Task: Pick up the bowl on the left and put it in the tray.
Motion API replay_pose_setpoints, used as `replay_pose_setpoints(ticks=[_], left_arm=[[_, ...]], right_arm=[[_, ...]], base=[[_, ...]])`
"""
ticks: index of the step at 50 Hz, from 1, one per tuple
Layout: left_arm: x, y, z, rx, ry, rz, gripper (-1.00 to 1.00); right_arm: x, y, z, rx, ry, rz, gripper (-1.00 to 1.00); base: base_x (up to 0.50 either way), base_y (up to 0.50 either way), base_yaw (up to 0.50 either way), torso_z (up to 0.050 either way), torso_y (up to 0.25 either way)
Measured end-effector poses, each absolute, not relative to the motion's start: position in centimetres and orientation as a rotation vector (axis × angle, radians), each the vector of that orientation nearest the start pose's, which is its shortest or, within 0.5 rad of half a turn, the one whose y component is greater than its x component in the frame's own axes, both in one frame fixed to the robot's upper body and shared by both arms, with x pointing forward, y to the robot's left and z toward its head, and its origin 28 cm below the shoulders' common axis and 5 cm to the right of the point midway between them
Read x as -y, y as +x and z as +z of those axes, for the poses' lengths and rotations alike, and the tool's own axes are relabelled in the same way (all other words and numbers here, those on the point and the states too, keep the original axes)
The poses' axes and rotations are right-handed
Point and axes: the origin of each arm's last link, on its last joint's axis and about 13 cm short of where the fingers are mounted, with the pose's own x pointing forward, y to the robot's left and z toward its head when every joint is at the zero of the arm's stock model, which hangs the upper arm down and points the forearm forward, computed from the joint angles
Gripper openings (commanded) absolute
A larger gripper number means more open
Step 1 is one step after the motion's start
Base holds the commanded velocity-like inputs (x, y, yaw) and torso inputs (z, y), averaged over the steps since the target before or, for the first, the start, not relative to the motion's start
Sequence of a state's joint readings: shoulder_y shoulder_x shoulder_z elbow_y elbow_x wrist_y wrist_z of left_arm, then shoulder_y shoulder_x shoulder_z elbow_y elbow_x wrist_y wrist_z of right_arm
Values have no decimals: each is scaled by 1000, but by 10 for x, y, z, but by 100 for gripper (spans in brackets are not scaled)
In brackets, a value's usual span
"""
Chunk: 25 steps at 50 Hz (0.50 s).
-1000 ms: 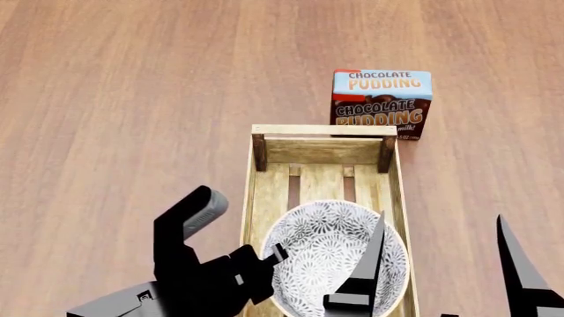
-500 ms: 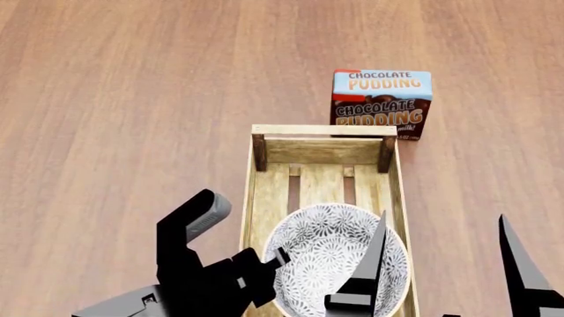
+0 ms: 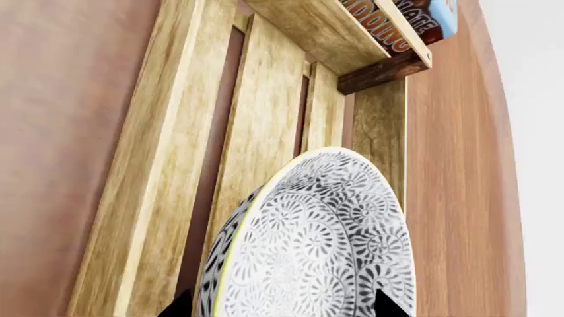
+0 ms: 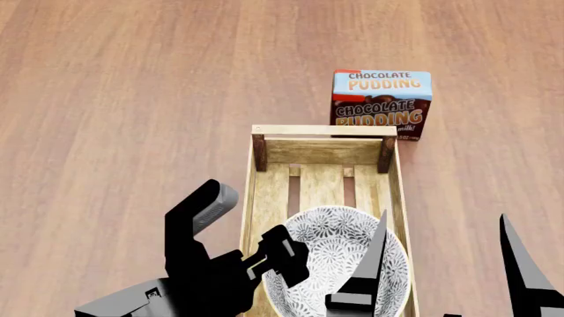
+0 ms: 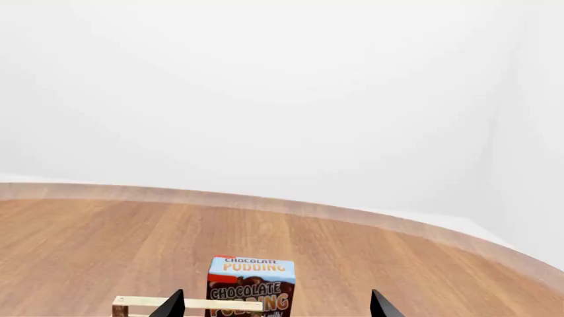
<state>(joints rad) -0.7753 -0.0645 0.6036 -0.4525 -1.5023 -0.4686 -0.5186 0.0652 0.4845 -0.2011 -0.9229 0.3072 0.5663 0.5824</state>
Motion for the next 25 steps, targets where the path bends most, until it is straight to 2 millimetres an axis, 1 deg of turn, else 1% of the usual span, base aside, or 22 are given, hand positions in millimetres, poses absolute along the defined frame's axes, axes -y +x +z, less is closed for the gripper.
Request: replay_pose_setpoints(ticks=[13,25], left_arm=[[-92,314,116,-697,-713,-328,100],[-92,309,121,-660,-634,-330,100]], right_arm=[[109,168,162,338,-133,-107,100],[108,168,162,339,-134,-106,100]], base=[[0,0,0,0,0],[0,0,0,0,0]])
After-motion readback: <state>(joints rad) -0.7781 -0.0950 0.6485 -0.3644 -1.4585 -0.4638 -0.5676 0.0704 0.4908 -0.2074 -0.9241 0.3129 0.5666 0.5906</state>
